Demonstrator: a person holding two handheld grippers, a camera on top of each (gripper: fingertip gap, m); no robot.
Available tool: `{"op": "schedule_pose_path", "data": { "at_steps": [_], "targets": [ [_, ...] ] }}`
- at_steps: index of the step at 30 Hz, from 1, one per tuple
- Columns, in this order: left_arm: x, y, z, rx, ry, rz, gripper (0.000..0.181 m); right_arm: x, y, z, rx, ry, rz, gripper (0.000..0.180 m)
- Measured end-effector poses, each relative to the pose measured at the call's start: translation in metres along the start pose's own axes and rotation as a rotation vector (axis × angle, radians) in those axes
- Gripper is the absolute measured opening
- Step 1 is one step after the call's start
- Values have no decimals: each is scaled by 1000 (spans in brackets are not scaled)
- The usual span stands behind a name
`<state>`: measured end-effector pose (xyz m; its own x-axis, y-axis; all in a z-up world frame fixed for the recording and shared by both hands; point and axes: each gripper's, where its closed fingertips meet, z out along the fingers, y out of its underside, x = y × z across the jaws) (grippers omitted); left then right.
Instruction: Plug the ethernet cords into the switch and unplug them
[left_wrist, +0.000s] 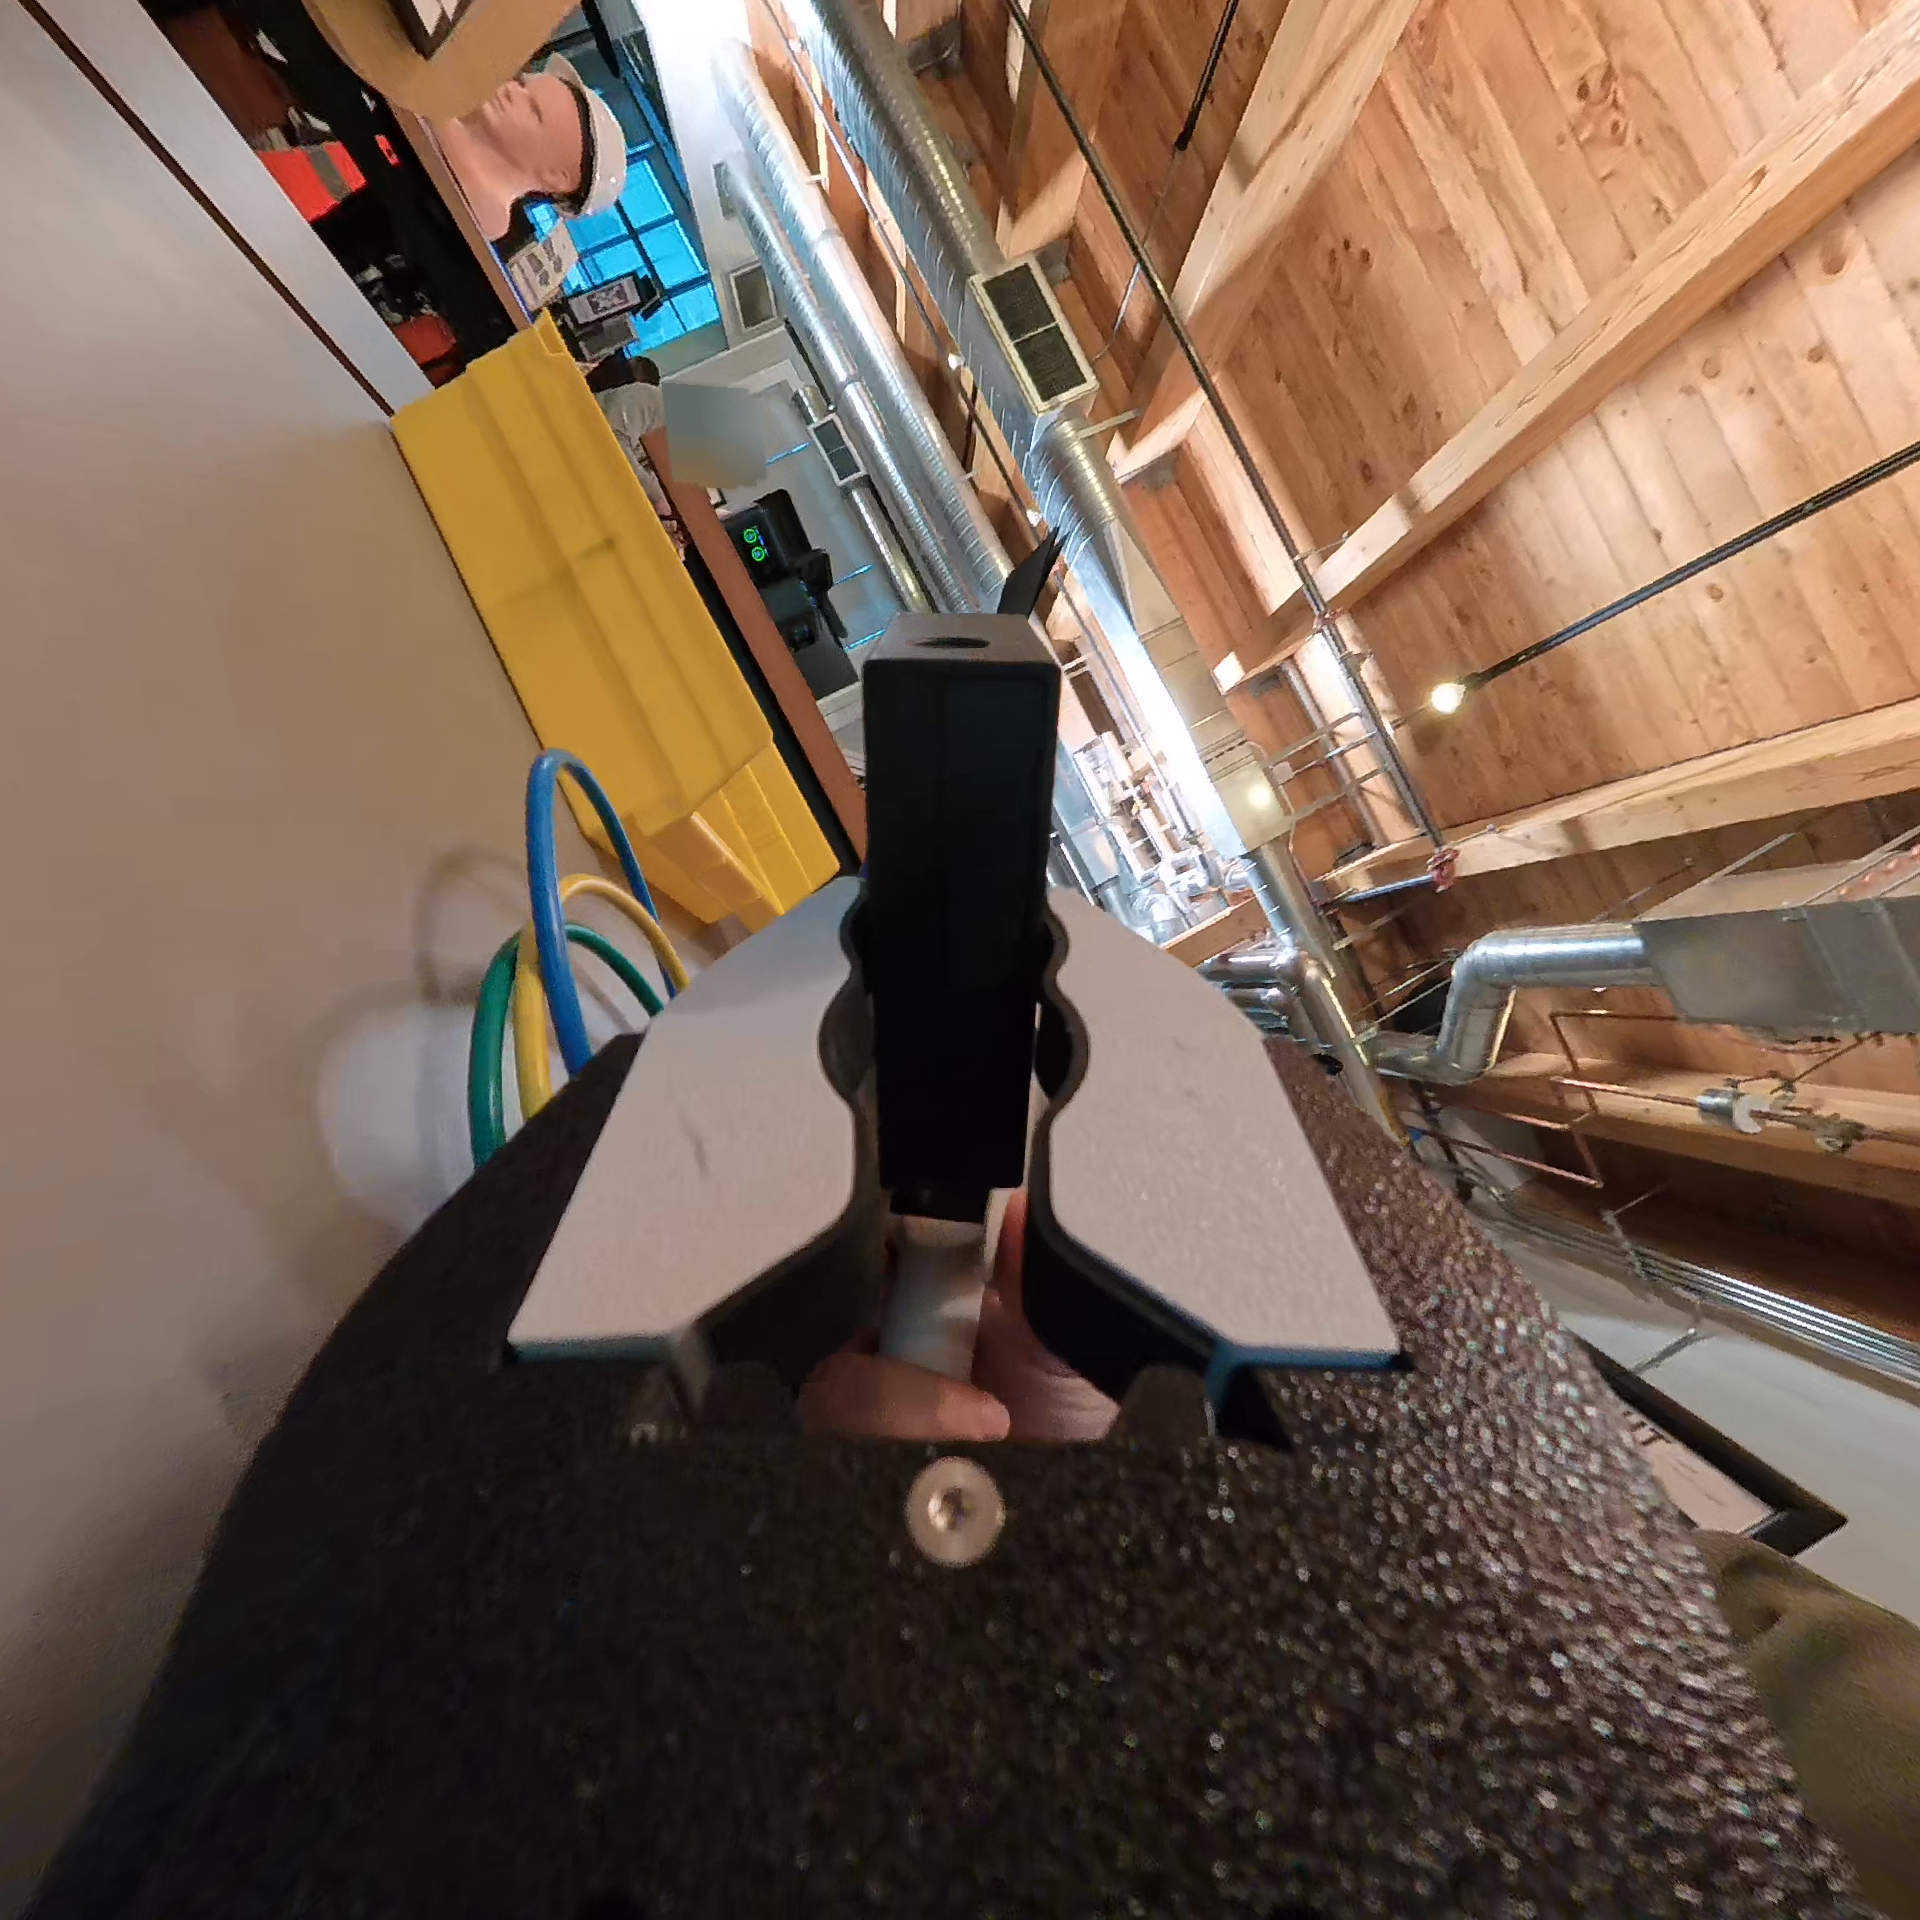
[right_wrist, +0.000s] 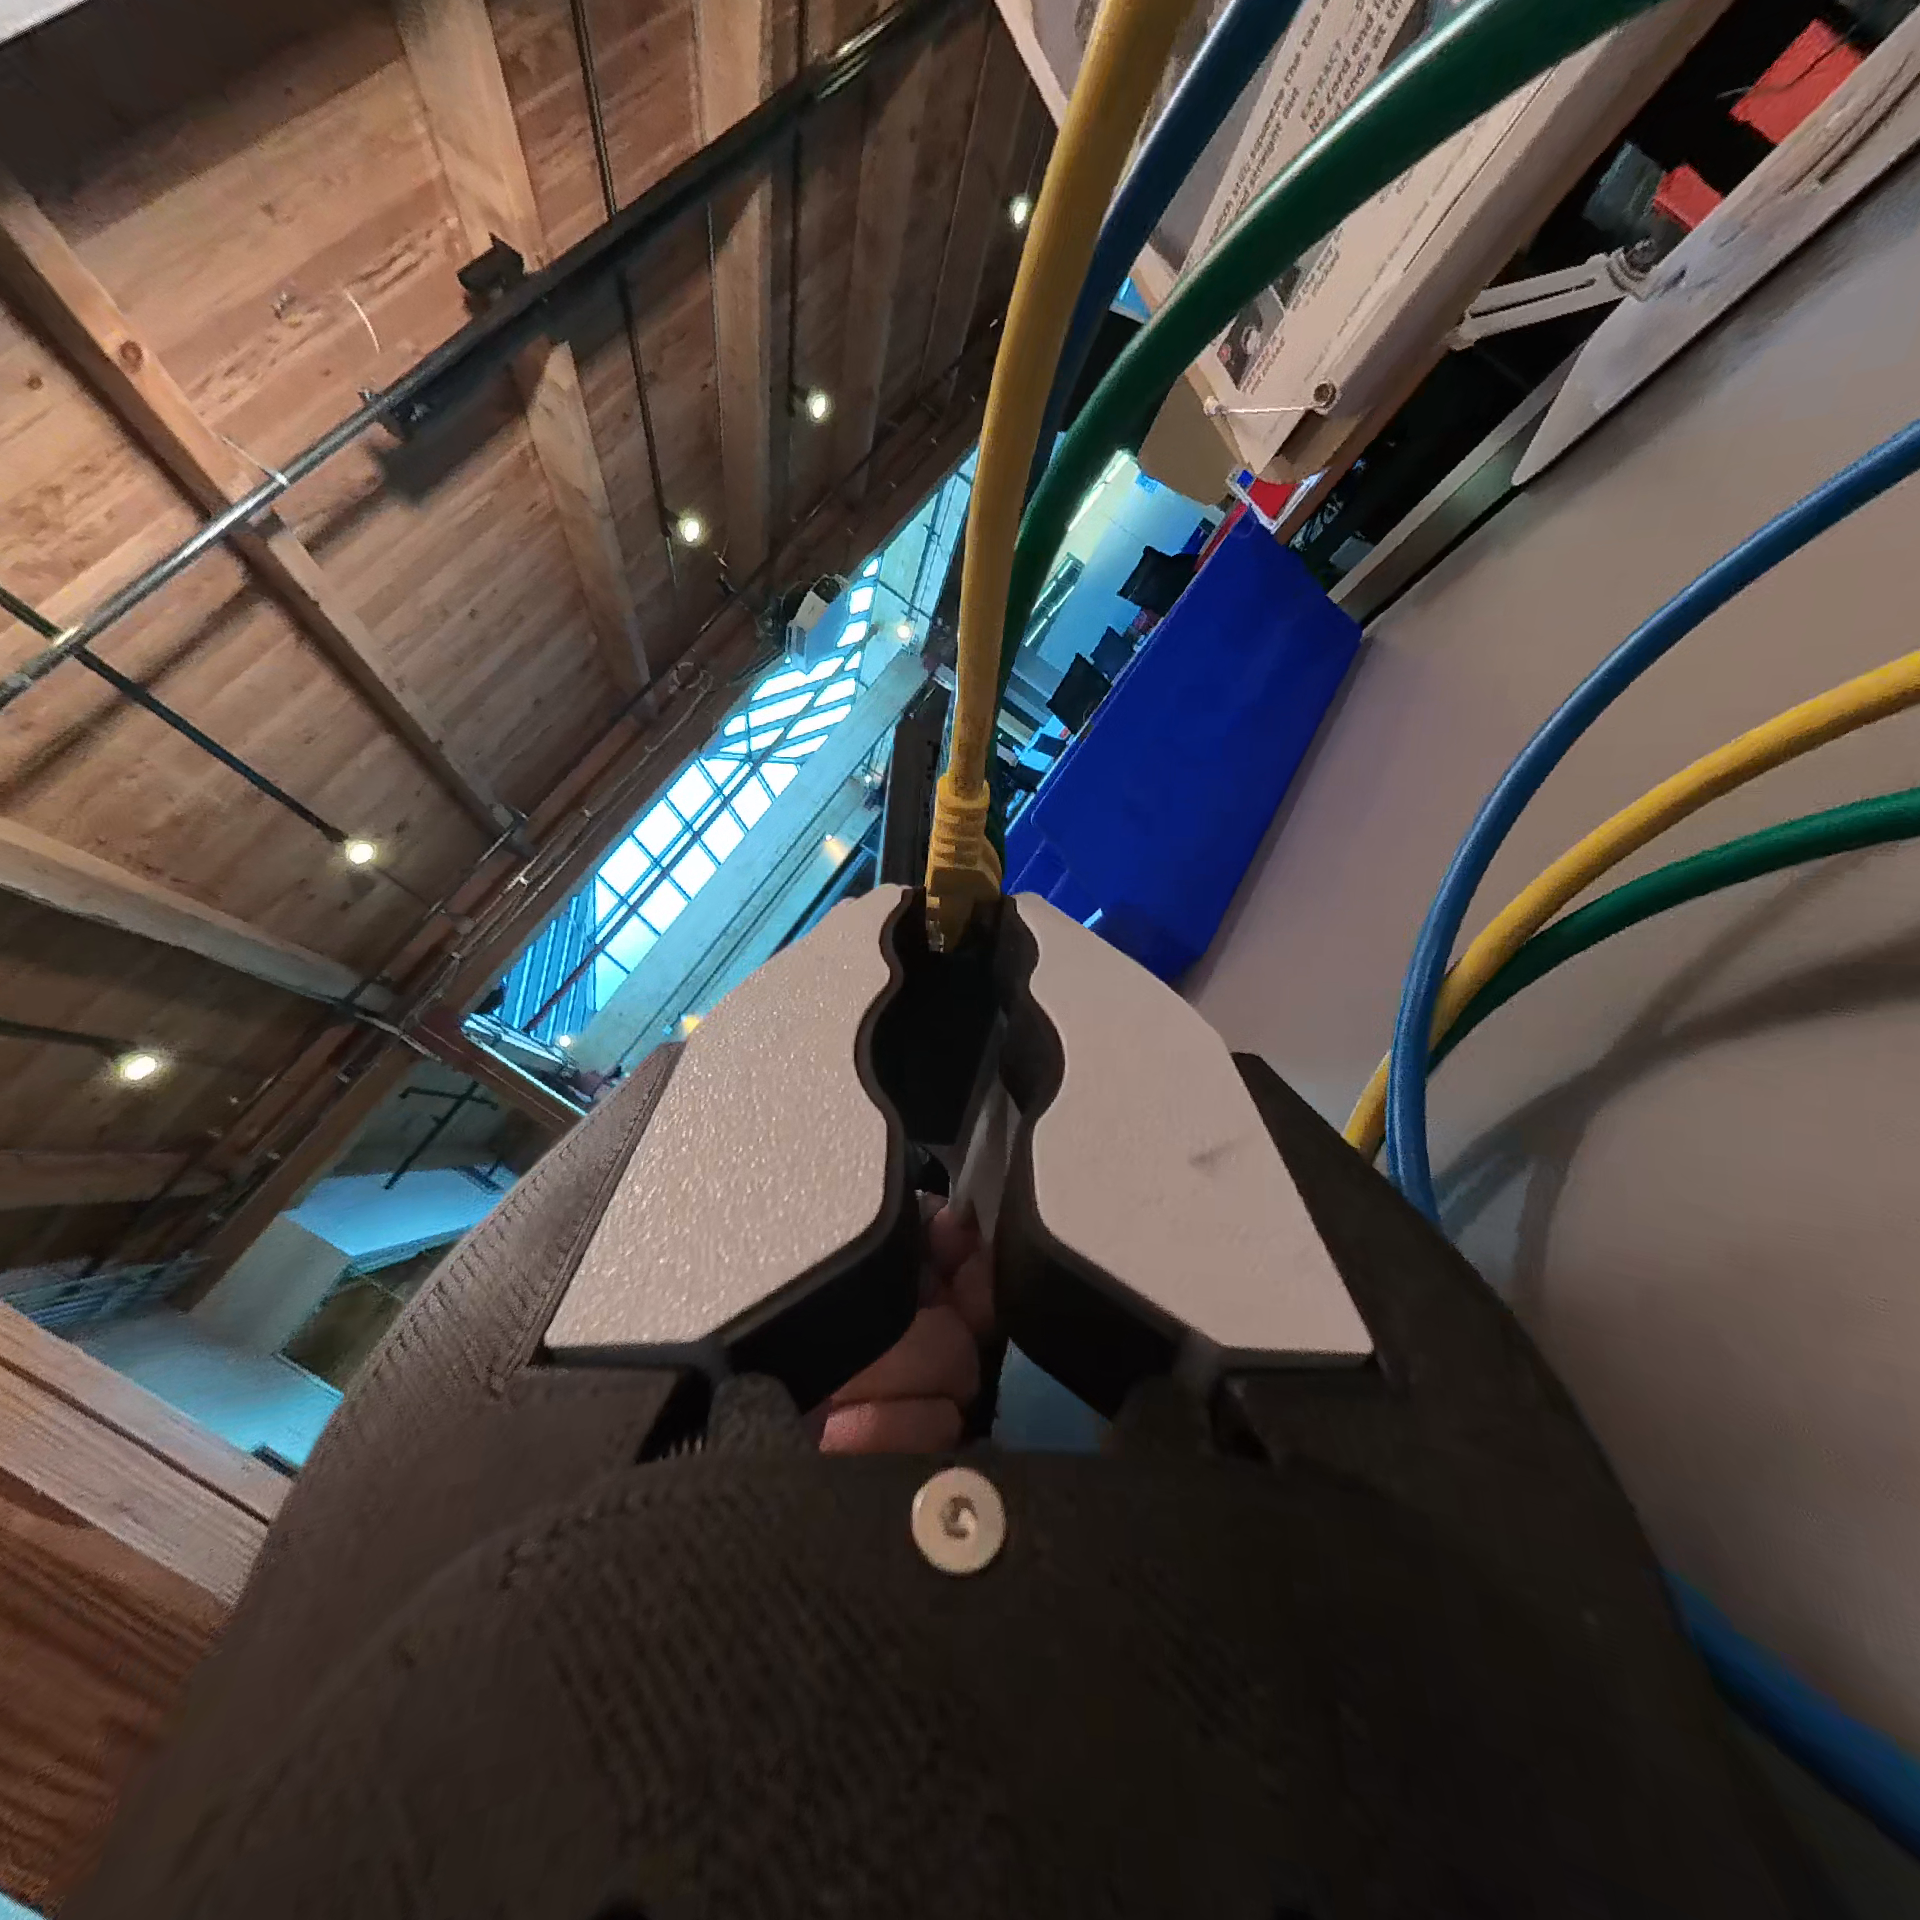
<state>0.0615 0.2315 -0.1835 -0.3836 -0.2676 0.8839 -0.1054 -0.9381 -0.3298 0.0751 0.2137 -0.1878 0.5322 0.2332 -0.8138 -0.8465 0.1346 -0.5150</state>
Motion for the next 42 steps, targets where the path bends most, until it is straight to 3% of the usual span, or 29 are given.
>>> {"op": "schedule_pose_path", "data": {
  "at_steps": [9,16,20,27,30,35,42],
  "targets": [
    [-3,-2,-2,23,-2,44,27,3,2,2,-90,-29,-24,14],
    [0,0,-1,26,48,16,27,0,-3,1,-152,-22,-173,14],
    [5,-2,1,40,54,81,27,-4,-9,4,-92,-81,24,13],
    [10,0,7,-5,61,56,27,-8,-17,4,-159,-24,-251,14],
    [12,8,11,-139,33,202,27,-8,-21,1,-133,-94,-103,14],
    [19,7,4,-251,59,204,27,-17,-8,-3,-269,-53,-364,14],
    [25,10,5,-237,132,280,27,-25,-10,-1,-244,-103,-329,14]
  ]
}}
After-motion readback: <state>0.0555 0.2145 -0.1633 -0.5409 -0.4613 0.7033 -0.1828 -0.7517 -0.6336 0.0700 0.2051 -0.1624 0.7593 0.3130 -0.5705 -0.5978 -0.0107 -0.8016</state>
